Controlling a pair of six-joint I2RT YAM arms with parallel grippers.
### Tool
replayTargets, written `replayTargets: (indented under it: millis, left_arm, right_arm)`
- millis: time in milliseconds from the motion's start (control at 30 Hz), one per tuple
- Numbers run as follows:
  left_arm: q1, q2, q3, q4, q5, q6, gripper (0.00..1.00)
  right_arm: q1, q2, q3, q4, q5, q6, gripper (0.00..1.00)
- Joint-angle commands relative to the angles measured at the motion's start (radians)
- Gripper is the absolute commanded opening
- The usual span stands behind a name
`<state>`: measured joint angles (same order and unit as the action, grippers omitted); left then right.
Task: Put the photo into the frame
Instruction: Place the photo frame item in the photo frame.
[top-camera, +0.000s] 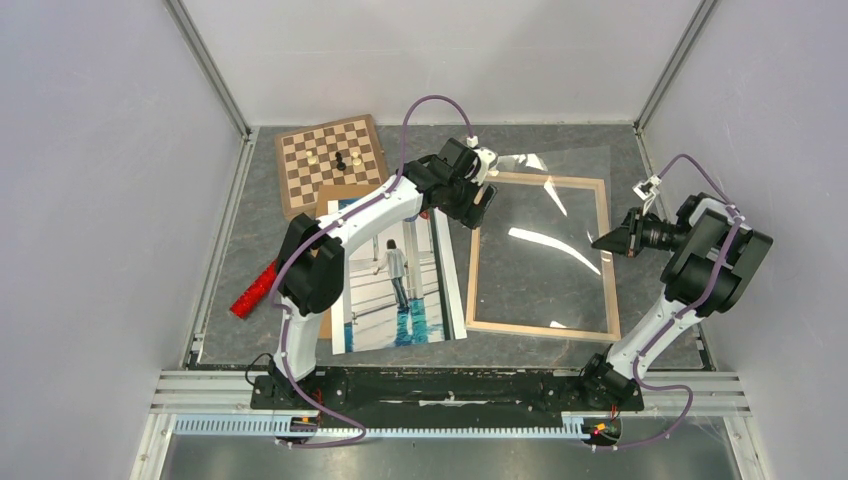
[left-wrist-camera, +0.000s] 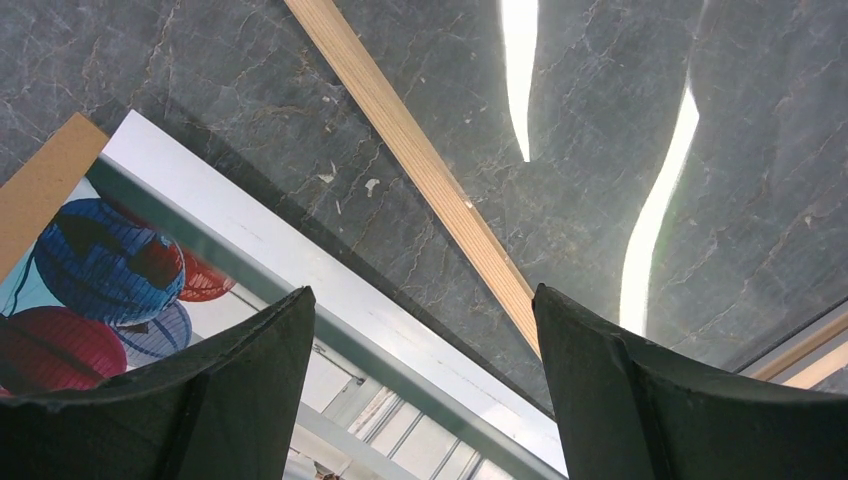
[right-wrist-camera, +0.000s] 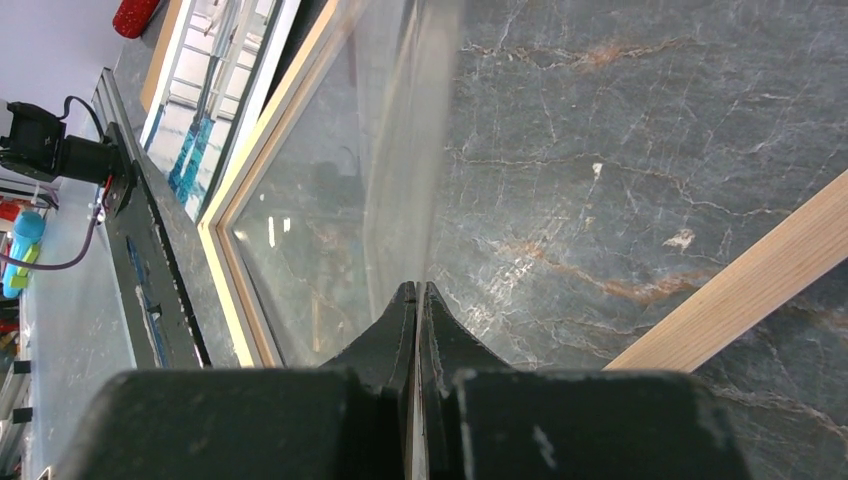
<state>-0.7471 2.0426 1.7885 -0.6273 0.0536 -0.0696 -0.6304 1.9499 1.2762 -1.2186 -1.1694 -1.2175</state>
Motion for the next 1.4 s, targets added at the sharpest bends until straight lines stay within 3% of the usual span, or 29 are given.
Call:
replayTargets:
  millis: [0, 900, 1367]
  left_arm:
    - [0.005, -0.027, 0.04, 0.005, -0.008, 0.028, 0.87]
    - [0.006, -0.003, 0.026, 0.005, -0.05, 0.01, 0.87]
    - [0.006, 0.008, 0.025, 0.004, -0.05, 0.01, 0.87]
  right_arm:
    - [0.004, 0.014, 0.047, 0.014, -0.052, -0.036, 0.0]
    - [0.018, 0.013, -0.001, 0.012, -0.026, -0.035, 0.0]
    - [0.019, 0.007, -0.038, 0.174, -0.006, 0.118, 0.0]
